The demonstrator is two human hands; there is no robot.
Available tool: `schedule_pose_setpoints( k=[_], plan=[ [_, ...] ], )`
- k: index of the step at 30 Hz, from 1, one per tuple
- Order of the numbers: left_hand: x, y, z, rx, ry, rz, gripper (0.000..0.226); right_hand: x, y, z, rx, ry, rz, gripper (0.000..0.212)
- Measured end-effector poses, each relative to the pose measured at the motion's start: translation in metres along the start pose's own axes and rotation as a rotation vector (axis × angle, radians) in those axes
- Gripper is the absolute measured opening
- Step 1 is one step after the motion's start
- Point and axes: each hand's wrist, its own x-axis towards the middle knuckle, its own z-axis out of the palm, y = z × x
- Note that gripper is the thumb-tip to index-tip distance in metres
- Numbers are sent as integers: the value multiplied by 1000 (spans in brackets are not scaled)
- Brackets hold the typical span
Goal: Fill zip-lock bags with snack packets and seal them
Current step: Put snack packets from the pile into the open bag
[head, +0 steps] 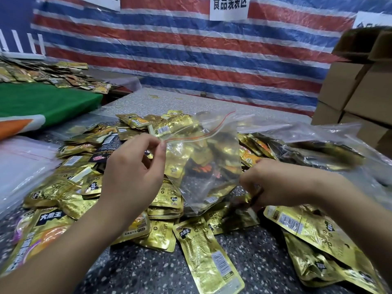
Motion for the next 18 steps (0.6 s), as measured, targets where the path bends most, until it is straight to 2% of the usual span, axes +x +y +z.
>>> schedule_pose_setpoints(
  k=[4, 7, 10, 14, 18],
  plan=[
    [0, -1, 1, -2, -9, -1, 10, -1, -9, 2, 112, -44, -24, 36],
    [-2, 0, 2, 11, -34, 20, 9, 2, -13, 7, 57, -15, -62, 21],
    [-1, -1, 1, -2, -40, 19, 10, -1, -13, 3, 167, 6, -94, 14],
    [-1, -1, 1, -13, -44, 35, 10, -14, -8, -19, 551, 139, -191, 23],
    [-2, 2, 2, -49, -93, 92, 14, -22, -9, -47, 1162, 412, -376, 29]
  ],
)
